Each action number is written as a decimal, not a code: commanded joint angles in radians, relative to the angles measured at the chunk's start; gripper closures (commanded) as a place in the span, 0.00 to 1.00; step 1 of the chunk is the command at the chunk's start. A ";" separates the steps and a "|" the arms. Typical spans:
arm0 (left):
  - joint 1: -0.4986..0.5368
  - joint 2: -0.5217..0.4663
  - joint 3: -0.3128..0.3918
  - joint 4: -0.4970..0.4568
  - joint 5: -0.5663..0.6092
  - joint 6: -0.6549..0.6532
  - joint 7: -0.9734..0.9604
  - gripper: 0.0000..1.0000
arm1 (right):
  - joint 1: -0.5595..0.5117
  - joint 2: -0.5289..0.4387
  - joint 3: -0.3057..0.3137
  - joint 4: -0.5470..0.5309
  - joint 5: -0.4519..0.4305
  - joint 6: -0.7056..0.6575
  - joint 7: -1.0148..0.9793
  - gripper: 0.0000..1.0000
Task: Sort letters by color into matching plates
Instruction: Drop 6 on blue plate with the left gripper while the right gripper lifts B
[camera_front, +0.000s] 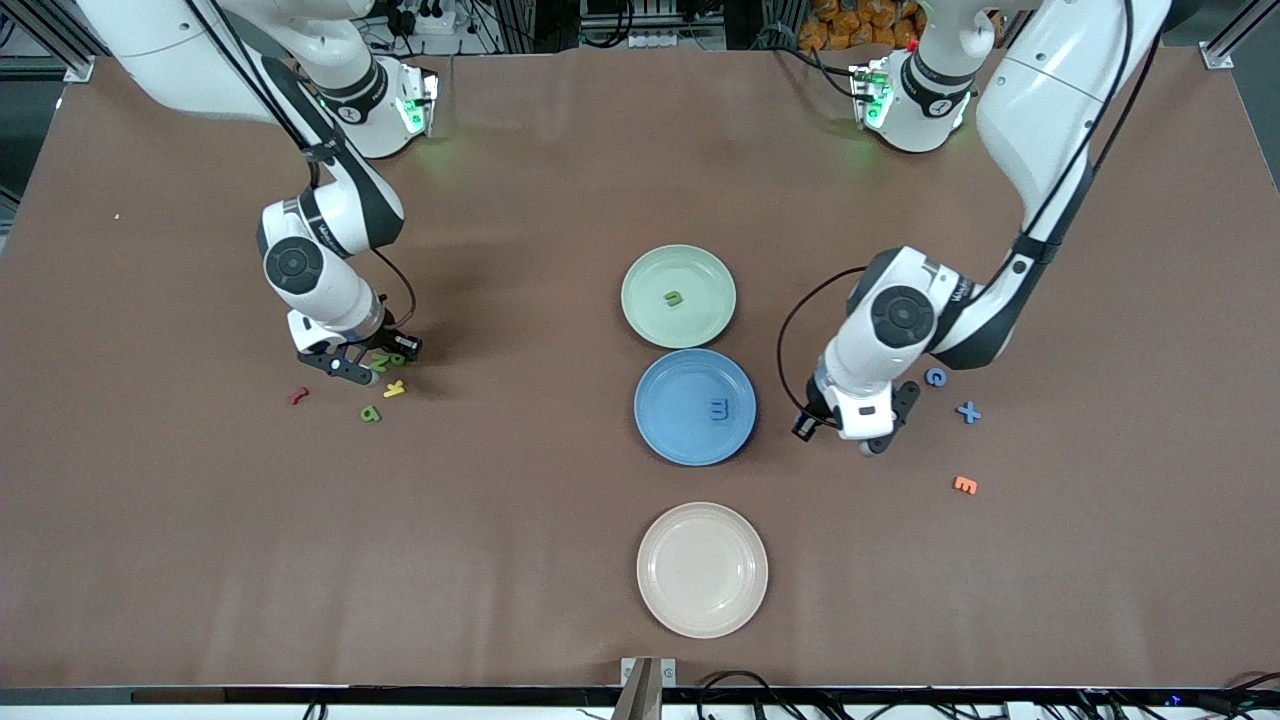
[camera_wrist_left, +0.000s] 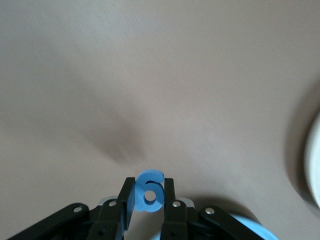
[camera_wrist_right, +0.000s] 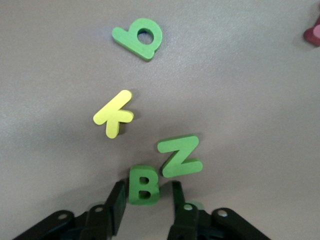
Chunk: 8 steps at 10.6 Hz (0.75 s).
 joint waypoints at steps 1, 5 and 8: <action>-0.089 0.000 0.004 0.066 0.006 -0.005 -0.111 1.00 | -0.016 0.011 0.003 0.004 0.017 0.015 -0.029 0.78; -0.189 0.019 0.004 0.097 0.006 -0.004 -0.154 1.00 | -0.006 0.006 0.001 0.005 0.018 0.012 -0.018 1.00; -0.272 0.031 0.007 0.108 0.017 -0.002 -0.192 0.06 | 0.032 0.000 0.010 0.049 0.119 -0.030 -0.014 1.00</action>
